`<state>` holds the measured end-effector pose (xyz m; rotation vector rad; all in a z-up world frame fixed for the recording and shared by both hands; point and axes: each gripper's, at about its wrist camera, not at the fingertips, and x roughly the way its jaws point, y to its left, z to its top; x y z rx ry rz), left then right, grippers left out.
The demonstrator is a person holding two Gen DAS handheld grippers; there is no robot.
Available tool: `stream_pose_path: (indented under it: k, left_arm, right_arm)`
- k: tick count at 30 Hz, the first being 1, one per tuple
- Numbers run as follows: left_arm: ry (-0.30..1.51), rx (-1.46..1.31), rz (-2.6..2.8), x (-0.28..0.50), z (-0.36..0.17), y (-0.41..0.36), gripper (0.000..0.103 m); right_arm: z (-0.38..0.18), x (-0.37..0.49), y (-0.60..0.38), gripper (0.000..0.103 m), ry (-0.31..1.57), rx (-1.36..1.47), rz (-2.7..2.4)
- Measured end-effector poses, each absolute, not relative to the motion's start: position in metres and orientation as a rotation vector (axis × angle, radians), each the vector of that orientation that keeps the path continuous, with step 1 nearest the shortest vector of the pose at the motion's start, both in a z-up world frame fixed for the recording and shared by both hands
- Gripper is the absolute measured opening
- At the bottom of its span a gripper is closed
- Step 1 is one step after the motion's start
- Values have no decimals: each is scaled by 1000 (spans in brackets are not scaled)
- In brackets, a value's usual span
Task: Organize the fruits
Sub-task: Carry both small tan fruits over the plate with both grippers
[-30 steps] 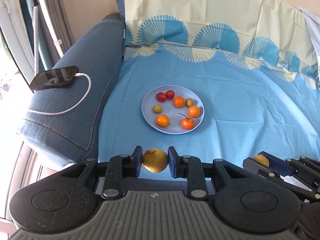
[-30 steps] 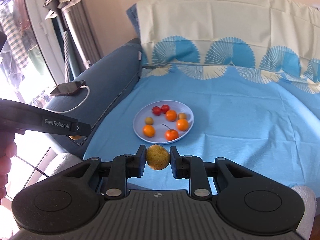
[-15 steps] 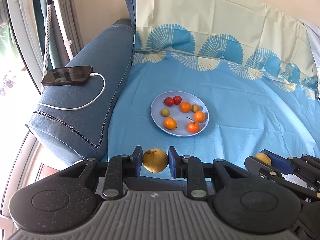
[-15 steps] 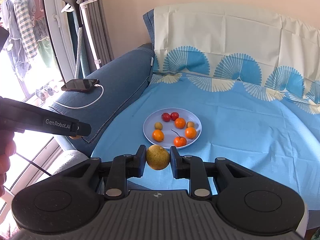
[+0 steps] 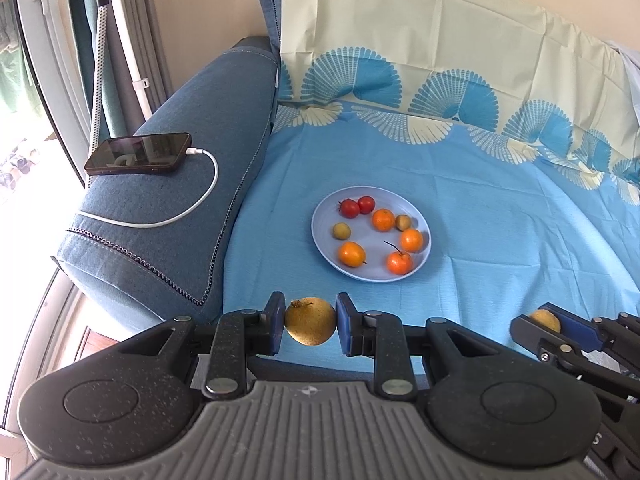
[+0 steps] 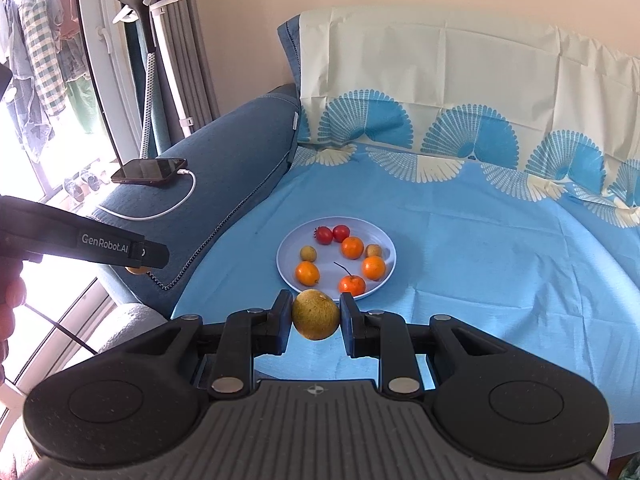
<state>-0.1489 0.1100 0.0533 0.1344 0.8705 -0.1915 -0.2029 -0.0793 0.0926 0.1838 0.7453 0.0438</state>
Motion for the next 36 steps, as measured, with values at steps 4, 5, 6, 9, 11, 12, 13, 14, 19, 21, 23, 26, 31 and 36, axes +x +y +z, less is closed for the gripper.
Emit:
stream_pose_path:
  k: [4,5,6,9,11,12,13,14,19,21,23,26,31,36]
  left_arm:
    - [878,130,-187,-134,50,110,30]
    - [878,130,-187,-131,50,109,30]
    - [880,131,-186,-127,49,108,30]
    - [883,129,-184,-114,48,105,30]
    - [886,126,-182,-105,47,102,30]
    - [888,125,-180,-100,46,100,30]
    - [889,124,-178,-95,45,99,30]
    - [893,125,-176,-89,43,97,30]
    - [914,130,-165,-60,35,86,30]
    - [925,131,-162,-47,31,81,30]
    - [936,137,-158,-34,26,76,30]
    - [955,143,-155,-14,17,69,30]
    - [980,150,-147,18,0,60,30]
    - [1011,156,-138,47,-23,53,30]
  right_arm:
    - [90,-191,-83,26,754,198,34]
    - [90,-189,-84,26,754,199,33]
    - [89,-185,-85,26,754,197,31]
    - [88,-173,-88,26,753,198,27]
    - [87,-164,-89,26,752,200,26]
    - [86,-158,-90,26,752,200,26]
    - [85,-154,-91,26,751,200,26]
    - [84,-150,-91,26,750,200,26]
    - [76,-122,-97,26,760,207,29]
    - [72,-110,-99,26,765,211,29]
    - [67,-98,-103,26,772,217,27]
    - [60,-80,-109,26,782,228,21]
    - [44,-49,-117,26,799,231,7]
    - [24,-19,-125,26,822,239,-1]
